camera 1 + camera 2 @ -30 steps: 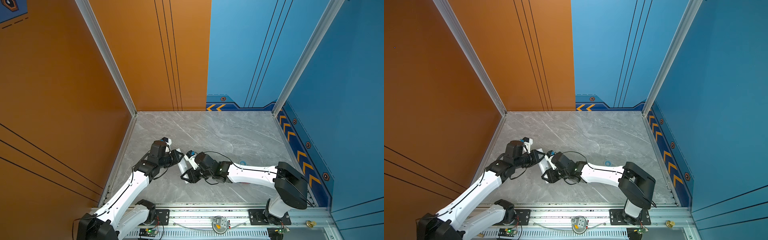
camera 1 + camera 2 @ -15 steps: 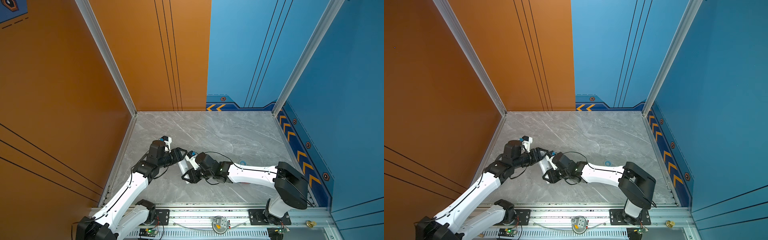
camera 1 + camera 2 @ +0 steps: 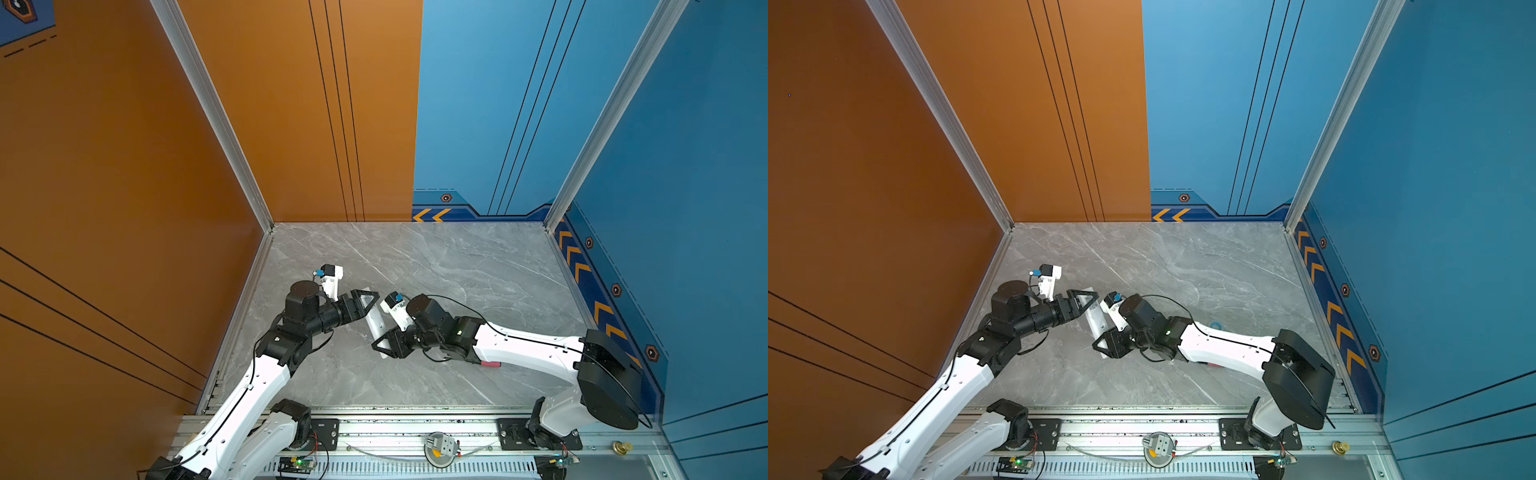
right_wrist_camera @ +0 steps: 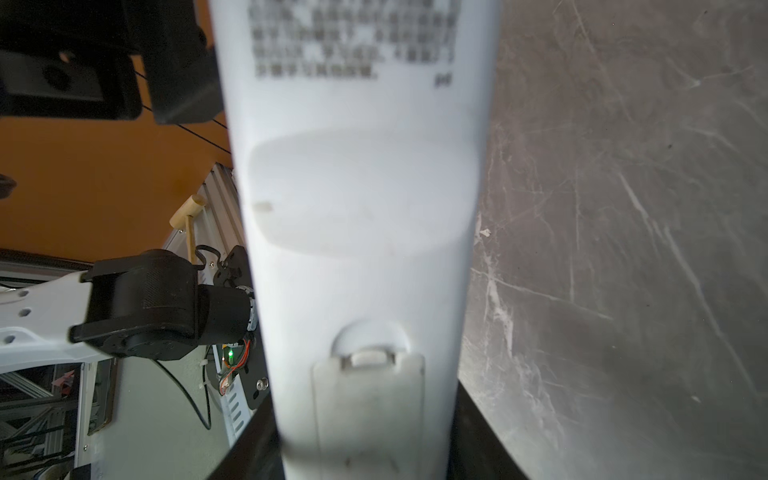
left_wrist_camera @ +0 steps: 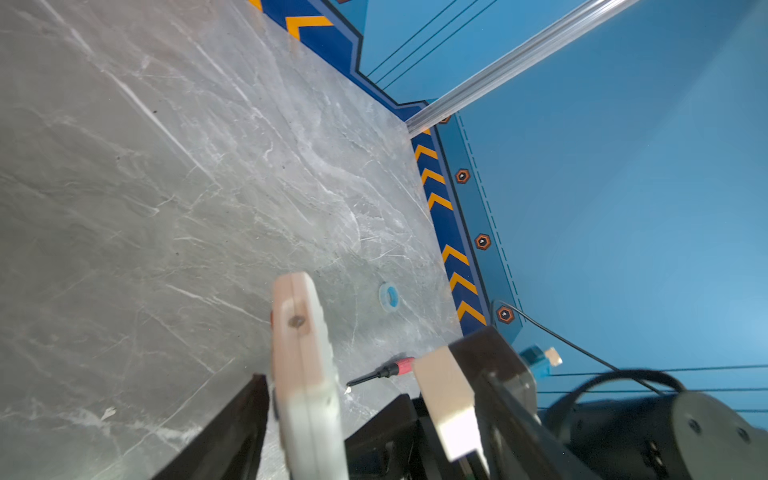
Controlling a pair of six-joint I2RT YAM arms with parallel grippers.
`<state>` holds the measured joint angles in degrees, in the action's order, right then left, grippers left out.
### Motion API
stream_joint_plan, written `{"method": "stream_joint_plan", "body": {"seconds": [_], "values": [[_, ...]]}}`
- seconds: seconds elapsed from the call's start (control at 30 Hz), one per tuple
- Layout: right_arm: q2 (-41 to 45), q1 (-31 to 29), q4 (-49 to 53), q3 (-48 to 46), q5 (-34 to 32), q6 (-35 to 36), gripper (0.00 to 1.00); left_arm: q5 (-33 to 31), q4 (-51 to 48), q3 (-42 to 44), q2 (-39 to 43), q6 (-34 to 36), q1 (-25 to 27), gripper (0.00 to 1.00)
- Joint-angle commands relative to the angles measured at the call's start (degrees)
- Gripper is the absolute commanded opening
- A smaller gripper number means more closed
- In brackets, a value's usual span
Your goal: Load the batteries into the remote control
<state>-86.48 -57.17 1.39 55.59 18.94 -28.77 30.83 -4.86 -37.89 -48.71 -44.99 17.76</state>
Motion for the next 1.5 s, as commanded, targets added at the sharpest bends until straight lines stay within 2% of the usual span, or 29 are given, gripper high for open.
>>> {"method": "stream_joint_plan", "body": {"seconds": [0.0, 0.1, 0.13, 0.17, 0.33, 0.77, 1.13, 1.47], "values": [[4.23, 1.72, 0.59, -1.45, 3.34, 2.7, 0.16, 4.49, 4.18, -0.08, 1.24, 0.78, -0.77, 0.8], [6.53, 3.01, 1.18, -1.96, 4.87, 3.46, 0.15, 5.89, 6.68, -0.03, 1.88, 0.61, -1.13, 0.85], [7.23, 3.43, 1.05, -2.2, 5.83, 3.54, 0.15, 6.25, 7.93, 0.13, 2.16, 0.37, -1.19, 0.91], [7.95, 4.01, 1.01, -2.53, 6.8, 3.55, 0.15, 6.83, 9.58, 0.33, 2.51, 0.1, -1.21, 0.94], [12.11, 5.68, -0.14, -4.56, 10.24, 4.24, 0.15, 10.53, 15.3, 0.4, 2.96, -0.41, -1.28, 1.0], [21.01, 8.2, -9.52, -9.37, 17.11, 4.3, 0.15, 17.6, 31.5, 1.33, 5.03, -5.08, -0.63, 0.98], [23.9, 8.91, -13.96, -10.41, 20.06, 4.01, 0.15, 20.64, 32.46, -1.34, 2.84, -3.64, 3.07, 0.98], [24.47, 9.62, -23.17, -11.78, 24.65, -0.13, 0.15, 21.73, 32.47, -3.55, -0.31, -1.34, 8.3, 0.99]]}}
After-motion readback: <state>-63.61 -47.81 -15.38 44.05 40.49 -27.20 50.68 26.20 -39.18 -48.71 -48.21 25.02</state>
